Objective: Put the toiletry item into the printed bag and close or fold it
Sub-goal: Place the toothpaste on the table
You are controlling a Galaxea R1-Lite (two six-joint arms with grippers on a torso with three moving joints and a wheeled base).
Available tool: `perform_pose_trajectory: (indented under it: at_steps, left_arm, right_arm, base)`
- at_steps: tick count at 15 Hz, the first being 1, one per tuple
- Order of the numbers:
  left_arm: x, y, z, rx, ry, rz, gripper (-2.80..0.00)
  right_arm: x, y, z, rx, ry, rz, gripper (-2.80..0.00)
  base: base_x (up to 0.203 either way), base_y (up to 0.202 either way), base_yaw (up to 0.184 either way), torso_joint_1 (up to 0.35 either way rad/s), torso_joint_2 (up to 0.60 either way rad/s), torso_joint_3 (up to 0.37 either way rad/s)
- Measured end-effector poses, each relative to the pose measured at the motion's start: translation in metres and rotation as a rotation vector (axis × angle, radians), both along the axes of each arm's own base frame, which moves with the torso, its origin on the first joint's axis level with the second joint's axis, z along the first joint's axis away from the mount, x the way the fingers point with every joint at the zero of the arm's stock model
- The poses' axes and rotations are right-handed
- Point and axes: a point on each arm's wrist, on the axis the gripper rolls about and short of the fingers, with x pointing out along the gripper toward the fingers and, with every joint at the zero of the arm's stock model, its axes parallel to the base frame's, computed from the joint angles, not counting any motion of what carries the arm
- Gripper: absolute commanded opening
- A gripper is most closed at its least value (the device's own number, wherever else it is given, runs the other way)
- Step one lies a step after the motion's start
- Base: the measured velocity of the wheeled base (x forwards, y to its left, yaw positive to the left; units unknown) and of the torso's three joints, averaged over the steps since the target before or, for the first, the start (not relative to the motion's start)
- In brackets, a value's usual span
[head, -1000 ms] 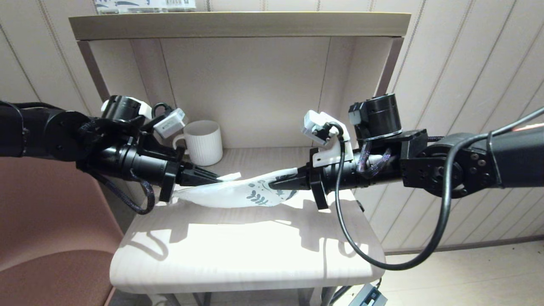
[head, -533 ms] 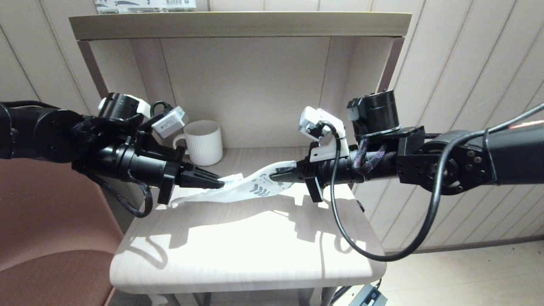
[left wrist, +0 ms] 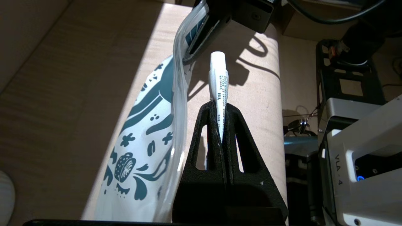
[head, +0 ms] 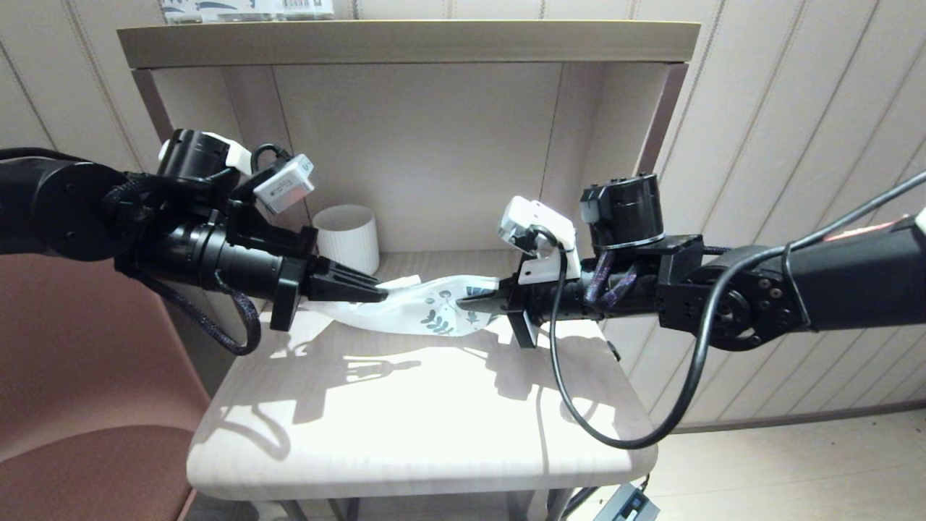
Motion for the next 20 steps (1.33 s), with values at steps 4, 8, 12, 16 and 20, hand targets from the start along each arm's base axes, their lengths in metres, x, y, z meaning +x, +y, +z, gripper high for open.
perform_pose_trajectory:
  at_steps: [4,8,12,16,20]
  left_arm:
    - [0.000,-0.006,-0.012,0.019,0.035,-0.012,-2.80]
    - [-0.003,-0.006,-0.018,0.027,0.056,-0.015,-2.80]
    - [-0.008,-0.005,-0.018,0.028,0.054,-0.016,-2.80]
    - [-0.014,-0.003,-0.033,0.045,0.062,-0.005,-2.80]
    - [-0.017,-0.003,-0.035,0.047,0.058,-0.006,-2.80]
  right_arm:
    - [-0.001,0.003,-0.006,-0.010,0.014,0.009,-2.80]
    - [0.000,0.003,-0.009,-0.014,0.021,0.009,-2.80]
    - [0.000,0.003,-0.010,-0.014,0.021,0.007,-2.80]
    - [0.006,-0.002,-0.013,-0.019,0.025,-0.010,-2.80]
    - [0.006,-0.011,-0.025,-0.031,0.036,-0.028,-2.80]
  base:
    - [0.000,0.000,0.000,0.000,0.00,0.000]
    - [0.000,0.000,0.000,0.000,0.00,0.000]
    - [0.000,0.000,0.000,0.000,0.00,0.000]
    - [0.000,0.000,0.000,0.000,0.00,0.000]
    - [0.000,0.000,0.000,0.000,0.00,0.000]
